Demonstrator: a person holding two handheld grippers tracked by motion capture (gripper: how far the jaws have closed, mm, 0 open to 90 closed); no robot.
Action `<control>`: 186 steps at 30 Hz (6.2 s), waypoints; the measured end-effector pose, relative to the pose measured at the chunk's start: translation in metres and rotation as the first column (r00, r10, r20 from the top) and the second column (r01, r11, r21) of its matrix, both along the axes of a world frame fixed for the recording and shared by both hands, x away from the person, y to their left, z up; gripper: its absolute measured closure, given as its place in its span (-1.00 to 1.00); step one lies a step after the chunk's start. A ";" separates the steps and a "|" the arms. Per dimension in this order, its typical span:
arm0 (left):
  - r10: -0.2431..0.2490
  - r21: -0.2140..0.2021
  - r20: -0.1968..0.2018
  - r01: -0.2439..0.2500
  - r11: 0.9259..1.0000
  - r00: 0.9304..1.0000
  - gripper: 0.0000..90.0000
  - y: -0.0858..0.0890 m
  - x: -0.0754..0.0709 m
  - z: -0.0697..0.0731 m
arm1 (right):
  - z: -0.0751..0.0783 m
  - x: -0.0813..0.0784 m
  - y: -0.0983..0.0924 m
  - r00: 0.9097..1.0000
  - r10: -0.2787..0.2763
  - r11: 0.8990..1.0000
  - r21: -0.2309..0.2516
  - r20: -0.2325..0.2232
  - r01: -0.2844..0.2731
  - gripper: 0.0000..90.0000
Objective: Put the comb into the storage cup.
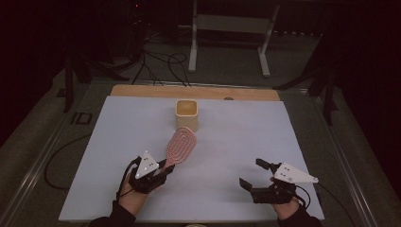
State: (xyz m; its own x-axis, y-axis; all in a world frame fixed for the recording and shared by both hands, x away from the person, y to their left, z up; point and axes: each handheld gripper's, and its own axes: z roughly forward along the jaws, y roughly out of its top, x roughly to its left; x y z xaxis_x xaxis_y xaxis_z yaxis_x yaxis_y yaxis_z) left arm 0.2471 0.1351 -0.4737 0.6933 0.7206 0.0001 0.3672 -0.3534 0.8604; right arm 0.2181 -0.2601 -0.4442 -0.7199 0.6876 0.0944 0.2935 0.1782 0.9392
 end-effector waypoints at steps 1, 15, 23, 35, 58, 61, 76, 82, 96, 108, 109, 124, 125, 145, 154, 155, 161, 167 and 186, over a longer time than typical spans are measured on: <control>-0.002 -0.002 -0.005 0.002 1.000 1.000 0.58 0.000 0.000 0.000 | 0.008 0.001 0.000 1.000 -0.007 1.000 0.012 -0.002 0.007 -0.82; -0.006 -0.011 -0.007 0.006 1.000 1.000 0.58 0.000 0.001 0.000 | 0.044 0.013 0.017 1.000 0.023 0.997 0.077 0.013 -0.024 -0.82; -0.005 -0.017 0.000 0.005 1.000 1.000 0.58 0.000 0.001 -0.001 | 0.055 0.027 0.038 0.999 0.052 0.996 0.066 0.014 -0.053 -0.82; -0.008 -0.028 -0.004 0.007 1.000 1.000 0.58 0.000 0.000 -0.001 | 0.066 0.042 0.058 0.997 0.077 0.995 0.068 0.014 -0.078 -0.82; -0.015 -0.038 0.010 0.016 0.999 1.000 0.58 -0.002 -0.002 0.000 | 0.062 0.071 0.100 0.993 0.105 0.978 0.187 -0.059 -0.092 -0.82; -0.018 -0.036 0.013 0.019 0.999 1.000 0.58 -0.002 -0.002 0.000 | 0.061 0.073 0.104 0.990 0.115 0.971 0.220 -0.084 -0.094 -0.82; -0.031 -0.041 0.020 0.032 0.999 0.999 0.58 -0.004 -0.004 0.001 | 0.045 0.092 0.135 0.962 0.113 0.962 0.268 -0.249 -0.044 -0.82; -0.034 -0.053 0.022 0.035 0.998 0.999 0.58 -0.004 -0.004 0.002 | 0.038 0.093 0.145 0.953 0.129 0.959 0.278 -0.274 -0.050 -0.67; -0.036 -0.052 0.029 0.038 0.998 0.999 0.58 -0.004 -0.004 0.001 | 0.021 0.097 0.160 0.918 0.187 0.957 0.277 -0.351 -0.089 -0.01; -0.035 -0.054 0.025 0.036 0.998 0.999 0.57 -0.005 -0.004 0.001 | 0.020 0.097 0.163 0.907 0.226 0.945 0.308 -0.355 -0.115 0.41; -0.031 -0.055 0.027 0.033 0.998 0.999 0.57 -0.005 -0.005 0.002 | 0.020 0.097 0.163 0.907 0.228 0.944 0.309 -0.354 -0.116 0.41; -0.037 -0.097 -0.058 0.032 0.995 0.998 0.07 -0.005 0.000 0.004 | 0.025 0.097 0.160 0.925 0.212 0.950 0.288 -0.316 -0.119 0.42; -0.036 -0.092 -0.060 0.030 0.995 0.998 0.01 -0.006 0.000 0.004 | 0.025 0.097 0.160 0.926 0.213 0.950 0.287 -0.312 -0.122 0.42; -0.090 -0.103 -0.119 0.078 0.992 0.989 -0.84 0.002 0.004 0.006 | 0.051 0.102 0.145 0.953 0.197 0.956 0.262 -0.228 -0.135 0.42; -0.132 -0.100 -0.131 0.119 0.988 0.983 -0.99 0.008 0.002 0.005 | 0.061 0.106 0.136 0.963 0.178 0.958 0.259 -0.202 -0.122 0.42; -0.141 -0.108 -0.137 0.127 0.986 0.980 -0.99 0.010 0.002 0.004 | 0.063 0.106 0.135 0.964 0.177 0.958 0.258 -0.199 -0.122 0.42; -0.126 -0.117 -0.149 0.109 0.987 0.981 -0.99 0.023 0.002 0.001 | 0.069 0.109 0.130 0.969 0.168 0.961 0.248 -0.181 -0.120 0.42; -0.092 -0.107 -0.150 0.076 0.991 0.984 -1.00 0.036 -0.003 0.000 | 0.075 0.112 0.128 0.974 0.162 0.962 0.243 -0.158 -0.121 0.42; -0.016 -0.083 -0.122 0.006 0.997 0.992 -1.00 0.068 -0.026 -0.010 | 0.096 0.122 0.121 0.986 0.131 0.966 0.235 -0.101 -0.104 0.42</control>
State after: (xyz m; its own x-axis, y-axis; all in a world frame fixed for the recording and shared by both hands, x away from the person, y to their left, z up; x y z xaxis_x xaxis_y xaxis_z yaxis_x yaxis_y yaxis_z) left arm 0.2215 0.2033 -0.4835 0.6923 0.7070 -0.1445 0.4685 -0.2880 0.8352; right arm 0.3405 -0.1387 -0.3483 -0.7695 0.5494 0.3256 0.3912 0.0026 0.9203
